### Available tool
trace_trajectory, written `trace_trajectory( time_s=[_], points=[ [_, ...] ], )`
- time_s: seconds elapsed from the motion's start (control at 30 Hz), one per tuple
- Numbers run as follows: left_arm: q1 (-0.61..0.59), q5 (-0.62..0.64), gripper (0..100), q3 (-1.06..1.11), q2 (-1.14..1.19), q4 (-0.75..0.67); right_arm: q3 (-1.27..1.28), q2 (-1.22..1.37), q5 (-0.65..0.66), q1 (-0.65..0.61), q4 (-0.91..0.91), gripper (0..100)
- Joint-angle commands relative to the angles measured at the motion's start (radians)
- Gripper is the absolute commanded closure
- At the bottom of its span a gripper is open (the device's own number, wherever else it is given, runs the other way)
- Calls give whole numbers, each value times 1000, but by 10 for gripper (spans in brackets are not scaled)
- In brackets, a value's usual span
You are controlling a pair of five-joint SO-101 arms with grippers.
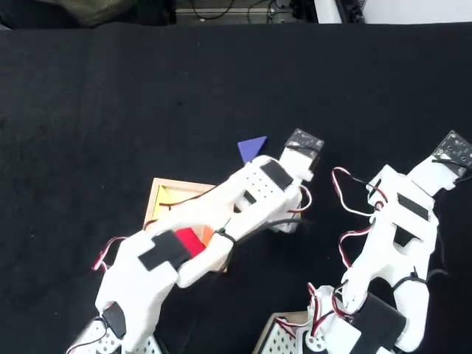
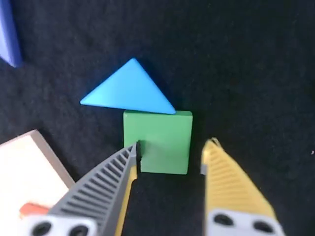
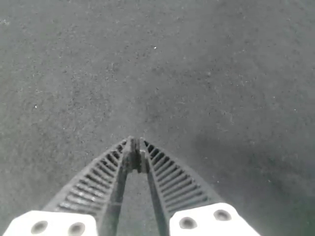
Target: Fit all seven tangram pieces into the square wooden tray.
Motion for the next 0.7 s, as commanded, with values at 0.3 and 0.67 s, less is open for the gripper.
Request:
trace_trajectory(
  time_s=[0.3,0.67],
  points=[
    [-53,-2,716,-234,14,199,-56,-2,17,-17,-11,982],
    [-53,-92,735,-245,158,140,-53,-2,31,-37,-15,982]
  ],
)
